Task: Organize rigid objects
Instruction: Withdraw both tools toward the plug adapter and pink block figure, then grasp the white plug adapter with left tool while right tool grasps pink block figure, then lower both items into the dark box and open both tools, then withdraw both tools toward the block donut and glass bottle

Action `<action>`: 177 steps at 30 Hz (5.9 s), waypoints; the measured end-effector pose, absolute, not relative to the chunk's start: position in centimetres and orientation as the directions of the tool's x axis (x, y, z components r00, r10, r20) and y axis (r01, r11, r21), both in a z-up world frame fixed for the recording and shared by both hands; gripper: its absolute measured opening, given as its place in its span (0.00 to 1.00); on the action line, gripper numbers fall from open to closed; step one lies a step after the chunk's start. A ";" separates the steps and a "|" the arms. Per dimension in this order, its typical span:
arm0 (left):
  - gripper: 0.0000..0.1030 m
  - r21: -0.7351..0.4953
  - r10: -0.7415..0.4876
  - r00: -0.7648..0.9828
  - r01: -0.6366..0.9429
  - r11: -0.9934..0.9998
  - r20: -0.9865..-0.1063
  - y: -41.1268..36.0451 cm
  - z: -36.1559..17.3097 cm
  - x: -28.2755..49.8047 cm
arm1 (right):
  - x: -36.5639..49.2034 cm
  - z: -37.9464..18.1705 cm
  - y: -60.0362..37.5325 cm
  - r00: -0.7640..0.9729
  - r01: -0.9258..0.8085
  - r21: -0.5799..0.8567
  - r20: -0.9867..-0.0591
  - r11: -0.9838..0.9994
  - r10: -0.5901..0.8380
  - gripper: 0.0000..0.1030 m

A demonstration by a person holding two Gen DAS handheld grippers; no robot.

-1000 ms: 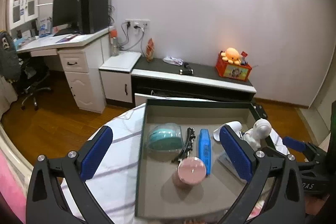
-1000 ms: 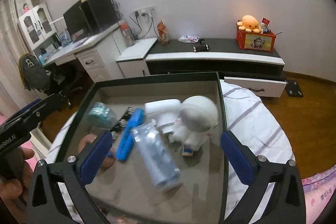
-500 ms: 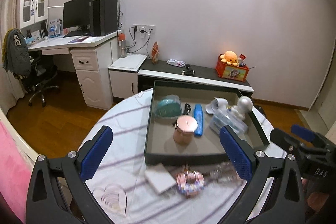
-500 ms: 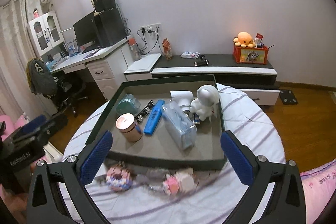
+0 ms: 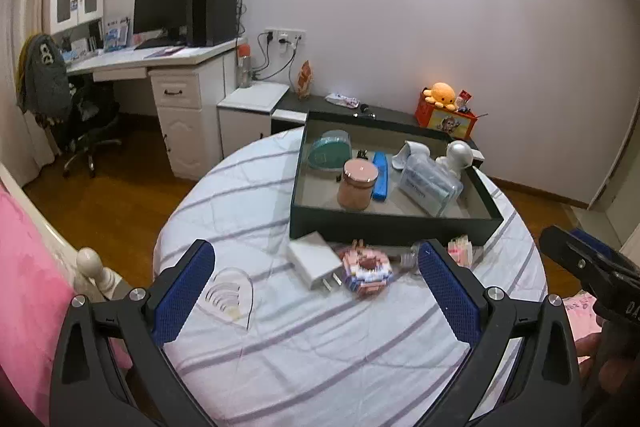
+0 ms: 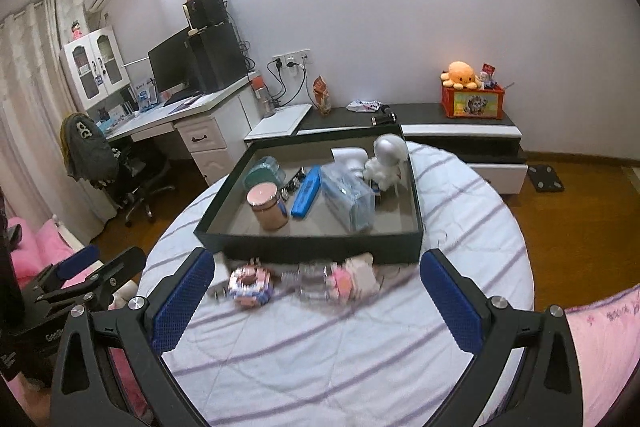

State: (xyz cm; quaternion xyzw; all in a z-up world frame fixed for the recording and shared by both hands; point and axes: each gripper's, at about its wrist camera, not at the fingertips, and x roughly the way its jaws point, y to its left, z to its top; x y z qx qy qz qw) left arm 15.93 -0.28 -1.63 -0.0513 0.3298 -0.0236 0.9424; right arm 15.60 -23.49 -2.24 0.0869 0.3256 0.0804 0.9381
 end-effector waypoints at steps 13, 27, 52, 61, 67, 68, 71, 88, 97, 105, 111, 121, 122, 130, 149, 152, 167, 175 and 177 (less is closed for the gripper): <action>1.00 -0.116 -0.072 0.777 -0.001 0.993 -0.625 0.0 -2.1 14.1 | 13.2 -3.2 -22.9 0.759 -0.107 0.218 -0.612 0.970 0.221 1.00; 1.00 -0.107 -0.064 0.742 -0.011 0.994 -0.668 0.1 -4.1 14.8 | 13.7 -4.0 -23.1 0.738 -0.088 0.196 -0.646 0.977 0.196 1.00; 1.00 -0.069 -0.014 0.624 -0.064 0.996 -0.781 0.1 -12.8 24.9 | 22.4 -11.8 -25.4 0.622 -0.012 0.187 -0.768 0.982 0.154 1.00; 0.98 -0.132 -0.060 0.622 -0.070 0.989 -0.781 1.0 -13.8 26.4 | 24.0 -13.4 -25.3 0.599 -0.027 0.203 -0.780 0.979 0.179 0.90; 0.72 -0.066 -0.020 0.619 -0.051 0.997 -0.785 1.4 -13.9 25.9 | 24.2 -13.0 -25.1 0.612 -0.054 0.206 -0.767 0.977 0.195 0.72; 0.71 -0.068 -0.022 0.619 -0.050 0.996 -0.785 1.5 -13.9 25.9 | 24.3 -13.0 -25.0 0.611 -0.057 0.206 -0.766 0.977 0.197 0.72; 0.70 -0.054 -0.009 0.618 -0.054 0.997 -0.786 1.3 -13.9 26.1 | 24.7 -13.3 -25.1 0.612 -0.057 0.231 -0.761 0.971 0.216 0.72; 0.63 -0.119 -0.073 0.636 -0.031 0.992 -0.768 2.6 -12.9 23.5 | 22.5 -12.1 -25.4 0.617 -0.088 0.304 -0.731 0.949 0.291 0.57; 0.63 -0.123 -0.094 0.696 0.008 0.992 -0.712 2.2 -8.6 23.1 | 21.7 -8.6 -25.2 0.663 -0.122 0.292 -0.687 0.949 0.297 0.57; 0.63 -0.115 -0.129 0.754 0.071 0.991 -0.644 0.5 -4.3 25.3 | 23.8 -5.0 -24.4 0.710 -0.168 0.262 -0.636 0.950 0.302 0.57; 0.63 -0.117 -0.152 0.770 0.101 0.988 -0.620 -0.7 -2.8 28.0 | 26.0 -3.4 -23.9 0.732 -0.186 0.243 -0.613 0.952 0.299 0.57; 0.63 -0.123 -0.188 0.729 0.142 0.982 -0.658 -3.3 -5.3 32.5 | 30.7 -5.8 -24.0 0.700 -0.147 0.223 -0.665 0.964 0.261 0.57; 0.63 -0.128 -0.192 0.722 0.142 0.981 -0.665 -3.4 -5.8 32.8 | 30.7 -6.0 -24.0 0.697 -0.144 0.222 -0.669 0.964 0.258 0.57; 0.69 -0.118 -0.172 0.700 0.126 0.985 -0.693 -3.9 -8.0 33.4 | 31.4 -7.1 -24.2 0.681 -0.117 0.195 -0.698 0.974 0.221 0.58; 1.00 -0.061 -0.081 0.775 0.055 0.997 -0.627 -1.6 -4.1 27.2 | 26.6 -5.3 -25.1 0.729 -0.052 0.196 -0.662 0.979 0.171 1.00; 1.00 -0.062 -0.073 0.771 0.043 0.997 -0.632 -1.2 -3.8 26.1 | 25.5 -4.9 -25.4 0.734 -0.043 0.205 -0.658 0.978 0.170 1.00; 1.00 -0.063 -0.059 0.757 0.023 0.998 -0.651 -0.2 -3.5 18.8 | 17.8 -4.8 -24.9 0.737 -0.034 0.209 -0.655 0.977 0.166 1.00; 1.00 -0.070 -0.053 0.735 0.007 0.998 -0.676 0.5 -4.9 16.4 | 15.2 -6.4 -25.3 0.713 -0.018 0.222 -0.680 0.975 0.168 1.00; 1.00 -0.068 -0.050 0.735 0.005 0.998 -0.676 0.5 -4.8 16.0 | 14.8 -6.3 -25.5 0.715 -0.016 0.223 -0.679 0.975 0.167 1.00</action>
